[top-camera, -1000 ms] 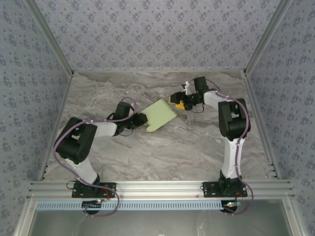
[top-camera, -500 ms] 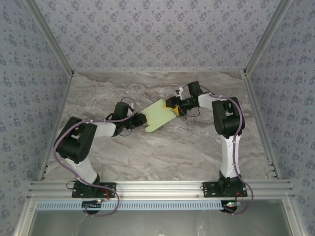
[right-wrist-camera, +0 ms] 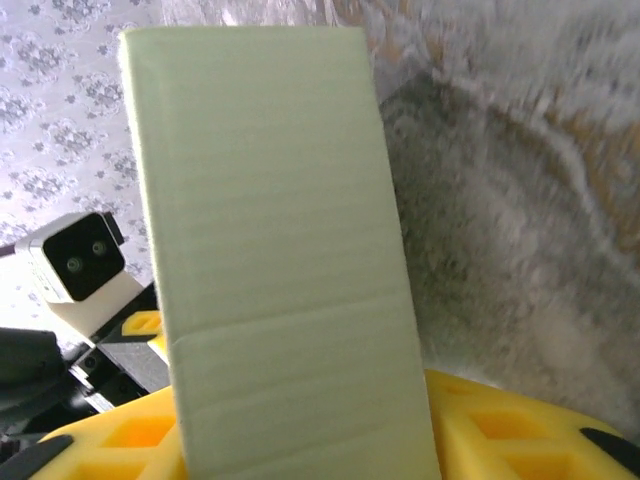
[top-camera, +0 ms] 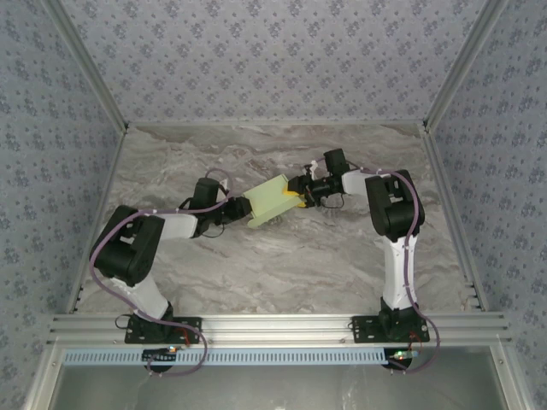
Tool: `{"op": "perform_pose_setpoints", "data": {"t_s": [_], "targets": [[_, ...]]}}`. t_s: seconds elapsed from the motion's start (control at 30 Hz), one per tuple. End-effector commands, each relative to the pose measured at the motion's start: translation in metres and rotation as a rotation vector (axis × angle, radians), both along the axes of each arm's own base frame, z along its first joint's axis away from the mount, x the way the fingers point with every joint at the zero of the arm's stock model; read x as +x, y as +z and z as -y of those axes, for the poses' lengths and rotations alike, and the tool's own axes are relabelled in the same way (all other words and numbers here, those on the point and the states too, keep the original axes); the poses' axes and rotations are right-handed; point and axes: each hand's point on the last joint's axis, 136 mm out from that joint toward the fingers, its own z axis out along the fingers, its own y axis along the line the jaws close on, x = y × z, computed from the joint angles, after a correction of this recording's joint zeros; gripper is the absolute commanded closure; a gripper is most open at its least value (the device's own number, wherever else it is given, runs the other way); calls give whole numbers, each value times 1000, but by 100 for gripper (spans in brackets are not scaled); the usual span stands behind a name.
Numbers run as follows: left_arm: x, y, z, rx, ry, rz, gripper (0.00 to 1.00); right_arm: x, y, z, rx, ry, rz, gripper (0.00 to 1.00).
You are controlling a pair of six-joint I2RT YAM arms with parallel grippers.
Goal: Fold the paper box
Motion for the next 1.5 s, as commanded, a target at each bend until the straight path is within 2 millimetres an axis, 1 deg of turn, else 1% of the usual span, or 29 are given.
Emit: {"op": "perform_pose_setpoints", "data": {"t_s": [0.0,0.07,0.13,0.2,0.23,0.27,0.3,0.37,0.5,0.53,0.57,0.6,0.67,0.8,0.87,0.93,0.97,1.0,1.07,1.13,1.2,1.27,1.33,1.47], "targets": [[-3,10,-14,39,24,54,53,-6,14,1,-19,-63,-77,57],[0,27,-20,40,43,131,46,-9,14,3,-24,-80,-104,59],[2,43,-29,64,73,230,36,-13,17,3,-16,-95,-134,59],[1,56,-38,98,88,340,29,-19,20,5,-15,-112,-160,58],[-3,64,-36,110,54,434,27,-21,25,7,-13,-121,-166,58],[-8,70,-32,126,18,528,24,-32,19,11,-23,-128,-200,58],[-13,75,-28,157,-23,634,22,-37,20,14,-30,-137,-216,58],[-22,74,-23,192,-47,728,20,-48,23,21,-41,-151,-239,58],[-43,75,9,241,-223,981,19,-68,26,36,-72,-139,-277,57],[-47,75,11,243,-235,1021,18,-71,28,39,-72,-135,-286,57],[-48,75,8,237,-217,1039,17,-74,30,42,-74,-136,-296,57],[-51,74,12,245,-254,1050,16,-76,32,45,-72,-140,-301,57],[-70,70,24,256,-379,1124,16,-79,37,51,-73,-158,-308,57],[-97,73,39,230,-529,1209,17,-81,42,66,-86,-197,-325,57],[-106,68,48,274,-611,1240,17,-83,42,72,-89,-213,-343,58],[-113,55,63,378,-717,1245,16,-85,42,76,-89,-223,-360,58],[-114,49,68,427,-751,1239,17,-86,43,76,-88,-224,-365,58],[-112,47,72,467,-749,1245,17,-88,43,76,-87,-221,-370,58],[-109,54,75,464,-711,1299,16,-91,45,75,-91,-218,-373,58],[-102,62,75,481,-669,1331,15,-95,45,76,-98,-213,-382,58],[-97,64,75,509,-668,1339,15,-99,43,77,-105,-209,-394,58],[-98,63,79,522,-697,1356,15,-103,41,77,-106,-210,-403,58],[-100,59,85,534,-743,1365,16,-106,40,77,-105,-209,-413,58],[-108,43,98,567,-851,1373,19,-112,38,78,-111,-218,-432,58]]}}
